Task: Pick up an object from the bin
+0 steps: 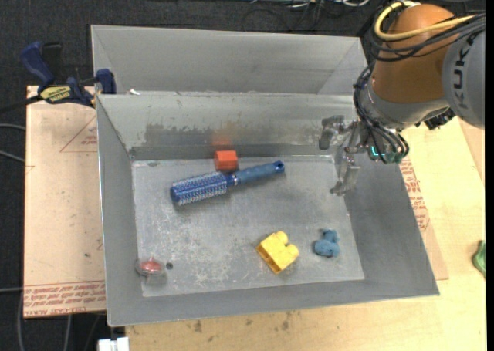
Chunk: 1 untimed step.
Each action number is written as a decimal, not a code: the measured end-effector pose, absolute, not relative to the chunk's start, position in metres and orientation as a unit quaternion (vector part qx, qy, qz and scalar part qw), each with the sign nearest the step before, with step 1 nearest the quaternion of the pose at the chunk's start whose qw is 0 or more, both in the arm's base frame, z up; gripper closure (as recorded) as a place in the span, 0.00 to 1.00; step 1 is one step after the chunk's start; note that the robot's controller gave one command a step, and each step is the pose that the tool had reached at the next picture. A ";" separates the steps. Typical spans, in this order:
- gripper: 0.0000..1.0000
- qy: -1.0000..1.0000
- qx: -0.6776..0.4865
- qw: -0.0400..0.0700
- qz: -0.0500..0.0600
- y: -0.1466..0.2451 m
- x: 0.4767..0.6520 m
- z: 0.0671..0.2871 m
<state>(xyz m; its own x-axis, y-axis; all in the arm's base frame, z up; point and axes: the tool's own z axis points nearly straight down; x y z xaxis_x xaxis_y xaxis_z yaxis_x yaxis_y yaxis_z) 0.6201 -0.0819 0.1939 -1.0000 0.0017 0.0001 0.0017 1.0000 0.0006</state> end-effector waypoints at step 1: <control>0.00 -0.999 0.039 0.005 -0.003 0.015 0.532 0.122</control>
Offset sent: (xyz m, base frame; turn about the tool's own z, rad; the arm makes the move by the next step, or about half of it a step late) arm -0.0846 0.0908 -0.0680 -0.0706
